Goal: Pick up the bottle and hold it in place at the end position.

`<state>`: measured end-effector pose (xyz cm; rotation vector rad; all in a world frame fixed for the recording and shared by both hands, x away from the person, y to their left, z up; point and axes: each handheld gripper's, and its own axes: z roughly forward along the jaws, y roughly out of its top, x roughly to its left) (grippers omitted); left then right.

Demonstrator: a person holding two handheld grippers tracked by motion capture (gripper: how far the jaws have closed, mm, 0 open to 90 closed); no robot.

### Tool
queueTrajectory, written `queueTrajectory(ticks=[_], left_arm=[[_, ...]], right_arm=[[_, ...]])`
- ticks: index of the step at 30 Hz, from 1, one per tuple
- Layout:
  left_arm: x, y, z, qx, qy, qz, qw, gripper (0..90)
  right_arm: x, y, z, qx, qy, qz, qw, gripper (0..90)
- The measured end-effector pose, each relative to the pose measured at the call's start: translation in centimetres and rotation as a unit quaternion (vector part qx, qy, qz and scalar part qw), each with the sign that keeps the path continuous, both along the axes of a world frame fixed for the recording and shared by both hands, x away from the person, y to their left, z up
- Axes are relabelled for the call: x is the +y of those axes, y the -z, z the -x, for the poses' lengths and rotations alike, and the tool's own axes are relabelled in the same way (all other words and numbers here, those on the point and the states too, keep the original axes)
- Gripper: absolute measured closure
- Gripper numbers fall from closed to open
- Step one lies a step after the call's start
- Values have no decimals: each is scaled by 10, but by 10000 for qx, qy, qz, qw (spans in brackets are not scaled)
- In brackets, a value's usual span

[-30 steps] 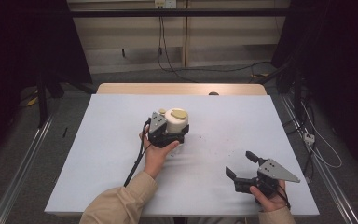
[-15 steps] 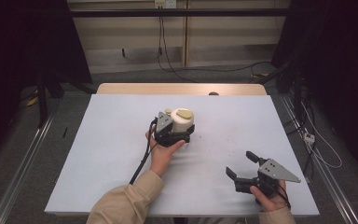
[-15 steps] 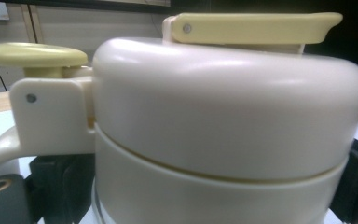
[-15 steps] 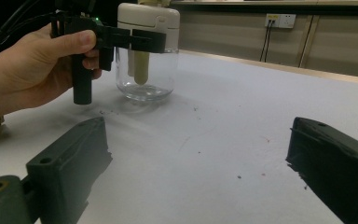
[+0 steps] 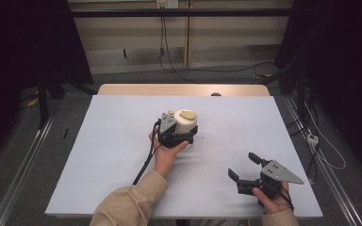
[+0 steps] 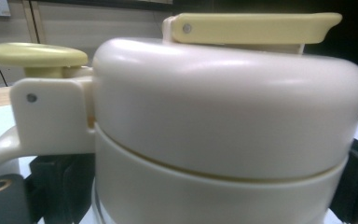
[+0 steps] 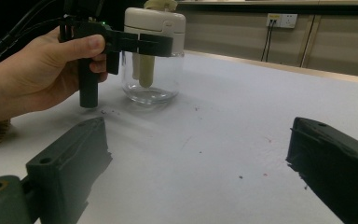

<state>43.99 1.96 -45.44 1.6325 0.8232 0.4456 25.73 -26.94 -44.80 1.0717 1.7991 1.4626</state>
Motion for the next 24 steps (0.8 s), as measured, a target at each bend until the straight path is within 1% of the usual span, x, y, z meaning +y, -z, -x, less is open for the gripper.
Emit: queueTrajectory(ticks=[1,5,8,9,12,14,16,19,21,24], left_arm=[[-1,0,0,1,-1,-45,10000,65],[-5,-2,-2,-1,21,-56,10000,65],[-9,-3,-2,-69,71,-120,9999,65],[-9,-4,-2,-62,72,-133,9999,65],[-12,-2,-2,-52,67,-140,9999,65],[-12,0,-3,-57,61,-190,9998,65],[-12,0,-3,-60,43,-177,9998,65],[-13,0,-3,-95,82,-244,9996,65],[-12,0,-4,-95,112,-223,9996,64],[-10,0,-4,-11,128,-157,9998,63]], right_arm=[[0,0,0,2,-3,-2,10000,49],[1,0,0,6,-22,1,10000,49],[0,0,0,7,-22,-3,10000,49],[0,0,0,12,-22,-8,10000,49],[0,0,0,11,-19,-20,10000,48],[0,1,0,19,-22,-15,10000,48],[0,1,0,20,-38,-11,10000,49],[1,1,0,26,-62,-11,10000,49],[1,1,0,30,-59,-6,10000,49],[1,1,0,33,-49,2,10000,49]])
